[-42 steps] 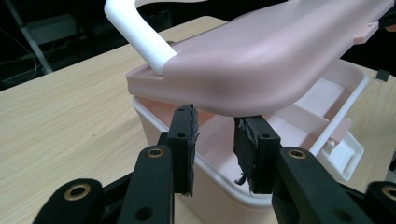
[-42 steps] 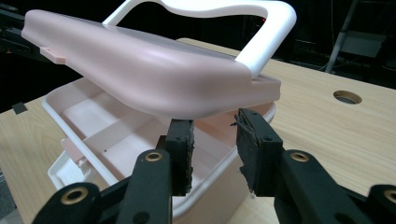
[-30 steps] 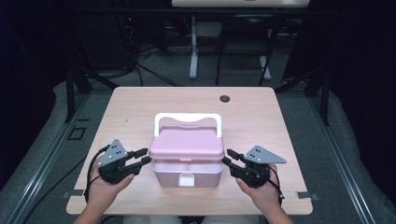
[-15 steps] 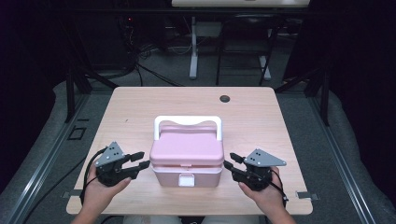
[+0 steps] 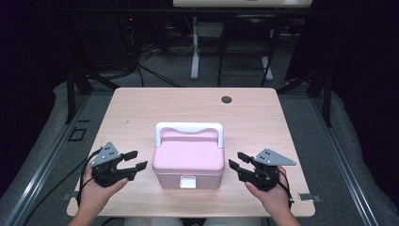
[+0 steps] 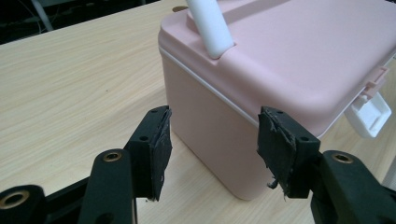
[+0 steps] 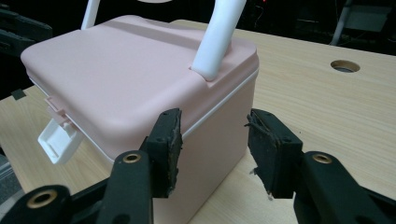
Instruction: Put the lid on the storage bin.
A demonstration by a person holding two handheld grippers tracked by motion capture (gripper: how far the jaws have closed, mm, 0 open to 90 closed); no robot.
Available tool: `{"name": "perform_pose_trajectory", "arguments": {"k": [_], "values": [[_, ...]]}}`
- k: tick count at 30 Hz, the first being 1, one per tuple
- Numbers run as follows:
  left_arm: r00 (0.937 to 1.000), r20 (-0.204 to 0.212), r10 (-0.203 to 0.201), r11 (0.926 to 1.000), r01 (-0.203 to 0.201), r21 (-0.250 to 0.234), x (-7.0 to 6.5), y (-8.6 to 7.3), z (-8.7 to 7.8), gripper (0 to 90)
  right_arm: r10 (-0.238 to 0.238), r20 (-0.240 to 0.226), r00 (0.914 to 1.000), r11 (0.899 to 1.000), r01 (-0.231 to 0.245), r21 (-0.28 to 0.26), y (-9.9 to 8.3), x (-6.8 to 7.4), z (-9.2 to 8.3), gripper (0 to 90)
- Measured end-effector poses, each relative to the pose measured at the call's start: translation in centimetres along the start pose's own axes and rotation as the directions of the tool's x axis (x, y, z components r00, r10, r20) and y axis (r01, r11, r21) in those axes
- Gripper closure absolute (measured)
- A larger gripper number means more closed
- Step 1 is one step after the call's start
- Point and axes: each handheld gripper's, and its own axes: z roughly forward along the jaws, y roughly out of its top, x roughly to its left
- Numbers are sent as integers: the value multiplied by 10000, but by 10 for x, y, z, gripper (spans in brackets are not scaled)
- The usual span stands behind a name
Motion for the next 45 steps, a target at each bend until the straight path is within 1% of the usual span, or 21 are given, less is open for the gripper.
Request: {"name": "perform_pose_trajectory", "arguments": {"k": [2, 3, 6, 10, 13, 14, 16, 19, 20, 22, 25, 28, 29, 33, 34, 35, 37, 40, 41, 43, 45], "values": [[10000, -79, -27, 10000, 26, -5, 3, 0, 0, 440, -18, 73, 10000, 10000, 18, 20, 0, -1, 2, 529], [9998, -133, -112, 9999, 112, -28, 4, -1, 1, 440, -12, 113, 9999, 10000, 11, 6, 0, -2, 2, 525], [9993, -289, -238, 9997, 236, -55, 10, 1, 0, 439, 175, 232, 9996, 9998, -175, 2, 3, -8, 3, 511], [9973, -627, -388, 9992, 382, -98, 22, 6, 3, 440, 357, 448, 9984, 9993, -360, 60, 9, -15, 6, 498], [9955, -808, -491, 9988, 496, 37, 33, 8, 5, 440, 410, 691, 9968, 9990, -423, 164, 14, -23, 9, 483], [9942, -958, -497, 9987, 507, 80, 38, 9, 5, 440, 487, 780, 9958, 9985, -503, 194, 15, -26, 10, 483], [9900, -1217, -712, 9974, 724, 50, 47, 7, 5, 441, 661, 943, 9933, 9974, -684, 220, 16, -32, 13, 479], [9846, -1422, -1017, 9947, 1031, 27, 58, 0, 5, 443, 859, 1249, 9884, 9953, -907, 334, 14, -42, 17, 473], [9830, -1481, -1082, 9940, 1097, 17, 60, -2, 5, 443, 913, 1387, 9861, 9945, -975, 384, 12, -45, 18, 472], [9789, -1697, -1138, 9931, 1168, 76, 62, -7, 5, 447, 1028, 1497, 9834, 9933, -1095, 370, 7, -51, 19, 469], [9770, -1790, -1160, 9924, 1214, 193, 63, -14, 10, 449, 1265, 1699, 9773, 9896, -1362, 465, -2, -58, 21, 469], [9779, -1765, -1121, 9918, 1211, 408, 62, -21, 16, 450, 1204, 1996, 9725, 9893, -1341, 569, -13, -62, 25, 469], [9780, -1760, -1120, 9915, 1217, 451, 62, -24, 18, 451, 1086, 2102, 9716, 9901, -1247, 647, -16, -63, 26, 469], [9792, -1767, -998, 9897, 1160, 842, 60, -36, 26, 451, 1016, 2272, 9685, 9898, -1213, 746, -27, -66, 31, 469], [9803, -1761, -896, 9885, 1091, 1044, 61, -40, 29, 450, 956, 2289, 9688, 9905, -1154, 748, -29, -67, 32, 469], [9805, -1780, -828, 9878, 1044, 1157, 61, -43, 31, 451, 942, 2366, 9670, 9906, -1148, 746, -31, -68, 32, 469], [9799, -1803, -859, 9839, 1119, 1395, 62, -50, 37, 452, 958, 2454, 9647, 9905, -1168, 724, -34, -70, 32, 469], [9816, -1680, -903, 9759, 1209, 1819, 63, -58, 46, 468, 928, 2530, 9630, 9892, -1180, 864, -40, -73, 34, 469], [9824, -1672, -835, 9741, 1158, 1940, 64, -60, 48, 468, 876, 2538, 9633, 9897, -1132, 877, -41, -73, 35, 469], [9823, -1674, -838, 9725, 1173, 2011, 65, -61, 49, 471, 902, 2493, 9642, 9880, -1182, 998, -44, -75, 38, 469], [9814, -1645, -987, 9716, 1308, 1974, 65, -63, 49, 474, 940, 2453, 9649, 9859, -1244, 1116, -45, -75, 40, 469]]}}
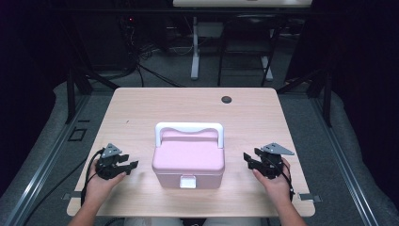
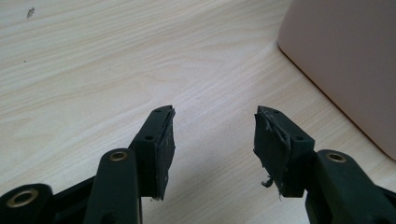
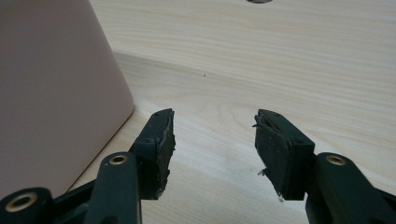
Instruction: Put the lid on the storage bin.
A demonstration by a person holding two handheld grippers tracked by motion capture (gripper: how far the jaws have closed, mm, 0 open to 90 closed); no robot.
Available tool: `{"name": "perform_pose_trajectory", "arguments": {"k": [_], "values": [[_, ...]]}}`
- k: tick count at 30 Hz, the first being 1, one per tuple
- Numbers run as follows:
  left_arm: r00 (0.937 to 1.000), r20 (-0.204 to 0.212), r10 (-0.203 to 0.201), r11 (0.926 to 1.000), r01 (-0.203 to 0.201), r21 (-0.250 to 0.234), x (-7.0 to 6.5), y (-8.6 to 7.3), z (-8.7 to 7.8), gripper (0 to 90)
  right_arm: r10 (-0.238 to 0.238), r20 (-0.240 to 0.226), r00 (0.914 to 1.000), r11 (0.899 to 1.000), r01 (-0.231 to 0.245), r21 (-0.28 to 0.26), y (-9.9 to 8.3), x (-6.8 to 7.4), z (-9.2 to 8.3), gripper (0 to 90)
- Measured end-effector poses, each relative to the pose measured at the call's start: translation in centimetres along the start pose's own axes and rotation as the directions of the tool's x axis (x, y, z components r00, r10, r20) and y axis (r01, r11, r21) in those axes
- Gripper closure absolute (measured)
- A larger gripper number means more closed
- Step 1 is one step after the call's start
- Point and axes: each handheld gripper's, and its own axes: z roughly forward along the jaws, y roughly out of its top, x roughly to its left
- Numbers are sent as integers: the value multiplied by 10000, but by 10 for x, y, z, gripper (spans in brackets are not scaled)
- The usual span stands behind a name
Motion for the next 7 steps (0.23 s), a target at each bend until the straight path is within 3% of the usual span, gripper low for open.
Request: {"name": "perform_pose_trajectory", "arguments": {"k": [7], "values": [[9996, 53, -278, 9996, 278, -14, 4, -2, 3, 484, -227, 133, 9997, 9990, 222, 394, -5, 0, 8, 450]]}}
